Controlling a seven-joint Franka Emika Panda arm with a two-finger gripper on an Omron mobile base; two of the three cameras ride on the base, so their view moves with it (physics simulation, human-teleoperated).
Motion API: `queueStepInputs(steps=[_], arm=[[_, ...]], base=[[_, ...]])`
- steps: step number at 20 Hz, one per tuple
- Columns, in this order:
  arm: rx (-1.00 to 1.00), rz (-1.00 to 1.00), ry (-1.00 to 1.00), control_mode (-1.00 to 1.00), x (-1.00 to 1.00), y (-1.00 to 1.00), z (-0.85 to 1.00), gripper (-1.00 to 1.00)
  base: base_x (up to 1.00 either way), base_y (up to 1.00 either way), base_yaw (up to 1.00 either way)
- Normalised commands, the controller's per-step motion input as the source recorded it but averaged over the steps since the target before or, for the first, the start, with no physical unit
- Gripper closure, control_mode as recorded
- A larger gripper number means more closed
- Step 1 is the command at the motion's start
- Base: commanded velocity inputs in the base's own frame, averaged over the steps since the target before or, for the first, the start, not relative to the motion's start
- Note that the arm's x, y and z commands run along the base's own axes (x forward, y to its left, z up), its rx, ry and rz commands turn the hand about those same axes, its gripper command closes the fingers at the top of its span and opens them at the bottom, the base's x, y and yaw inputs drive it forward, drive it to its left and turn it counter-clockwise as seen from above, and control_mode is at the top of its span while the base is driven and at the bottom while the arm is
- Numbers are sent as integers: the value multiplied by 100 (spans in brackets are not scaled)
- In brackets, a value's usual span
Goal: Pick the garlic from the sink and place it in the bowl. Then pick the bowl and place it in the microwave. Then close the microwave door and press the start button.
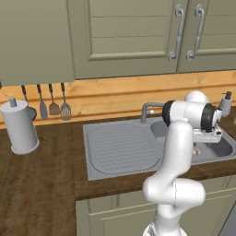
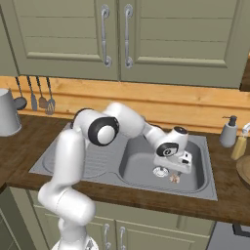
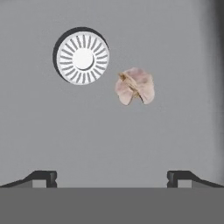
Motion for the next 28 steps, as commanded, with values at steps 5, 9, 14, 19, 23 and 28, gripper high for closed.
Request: queueStepInputs(steps=[5,9,14,19,23,28], arm=[[1,0,-2,-100,11,-2,-40,-100],[2,0,-6,-100,20,-4,-44,-100],[4,0,-15,-100,21,-18,-30,-100],[2,0,-2,-100,17,-23,-17,-100],[0,0,0,-100,26,-4,-8,-100],[0,0,0,-100,36,-4,-5,-100]], base=[[0,0,0],[0,0,0],[0,0,0],[0,0,0],[0,0,0],[0,0,0]])
